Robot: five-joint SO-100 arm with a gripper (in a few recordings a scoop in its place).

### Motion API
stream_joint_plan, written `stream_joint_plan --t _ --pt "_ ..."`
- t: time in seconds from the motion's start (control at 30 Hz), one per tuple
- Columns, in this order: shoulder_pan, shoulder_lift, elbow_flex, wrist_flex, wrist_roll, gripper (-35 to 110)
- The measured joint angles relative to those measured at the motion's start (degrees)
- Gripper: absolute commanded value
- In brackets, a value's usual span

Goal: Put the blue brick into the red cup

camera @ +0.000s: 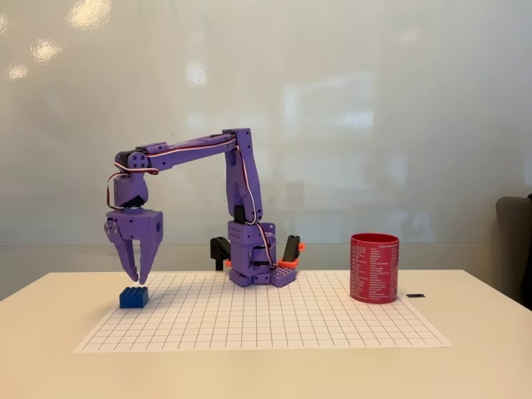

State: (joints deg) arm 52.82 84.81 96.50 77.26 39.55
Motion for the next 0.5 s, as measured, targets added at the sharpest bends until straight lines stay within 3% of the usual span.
stream_joint_plan --t 0.03,0.1,0.17,0.5 --pt "0.5 0.0 0.0 0.0 -0.8 11" --pt "1.2 0.0 0.0 0.0 -2.3 42" --pt "1.1 0.0 0.7 0.0 -2.9 50" --pt "0.4 0.4 4.7 1.0 -4.1 52"
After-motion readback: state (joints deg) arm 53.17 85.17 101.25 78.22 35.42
